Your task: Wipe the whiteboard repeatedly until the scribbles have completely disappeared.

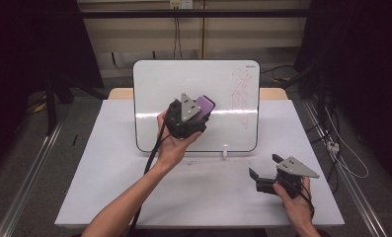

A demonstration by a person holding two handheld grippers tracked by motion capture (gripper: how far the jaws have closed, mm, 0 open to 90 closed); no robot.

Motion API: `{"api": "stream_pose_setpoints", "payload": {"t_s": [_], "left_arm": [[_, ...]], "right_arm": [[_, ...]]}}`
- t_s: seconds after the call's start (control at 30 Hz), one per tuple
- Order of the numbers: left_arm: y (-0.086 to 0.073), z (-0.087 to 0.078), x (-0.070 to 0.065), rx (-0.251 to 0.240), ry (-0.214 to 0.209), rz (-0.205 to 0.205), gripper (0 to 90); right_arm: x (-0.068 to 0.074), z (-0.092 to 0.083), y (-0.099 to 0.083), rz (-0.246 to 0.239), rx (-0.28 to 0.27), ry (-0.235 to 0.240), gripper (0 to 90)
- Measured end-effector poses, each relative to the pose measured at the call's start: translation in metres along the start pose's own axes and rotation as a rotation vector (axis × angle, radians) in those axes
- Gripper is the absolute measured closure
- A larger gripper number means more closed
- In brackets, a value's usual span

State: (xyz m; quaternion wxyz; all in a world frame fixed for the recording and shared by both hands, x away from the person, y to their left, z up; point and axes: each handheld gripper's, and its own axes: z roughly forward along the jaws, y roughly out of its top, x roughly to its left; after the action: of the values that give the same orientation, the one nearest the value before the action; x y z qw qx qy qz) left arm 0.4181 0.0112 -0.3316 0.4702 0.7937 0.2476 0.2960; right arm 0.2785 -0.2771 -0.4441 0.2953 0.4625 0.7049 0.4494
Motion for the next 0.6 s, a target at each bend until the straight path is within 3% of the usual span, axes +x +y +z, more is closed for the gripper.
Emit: {"api": "stream_pose_setpoints", "payload": {"t_s": [0.23, 0.6], "left_arm": [[0.013, 0.013, -0.004, 0.005, 0.005, 0.024, 41.5], [0.037, 0.039, -0.005, 0.021, 0.082, 0.088, 41.5]], "right_arm": [[0.000, 0.001, 0.000, 0.000, 0.001, 0.001, 5.5], [0.000, 0.001, 0.000, -0.001, 0.001, 0.002, 5.5]]}}
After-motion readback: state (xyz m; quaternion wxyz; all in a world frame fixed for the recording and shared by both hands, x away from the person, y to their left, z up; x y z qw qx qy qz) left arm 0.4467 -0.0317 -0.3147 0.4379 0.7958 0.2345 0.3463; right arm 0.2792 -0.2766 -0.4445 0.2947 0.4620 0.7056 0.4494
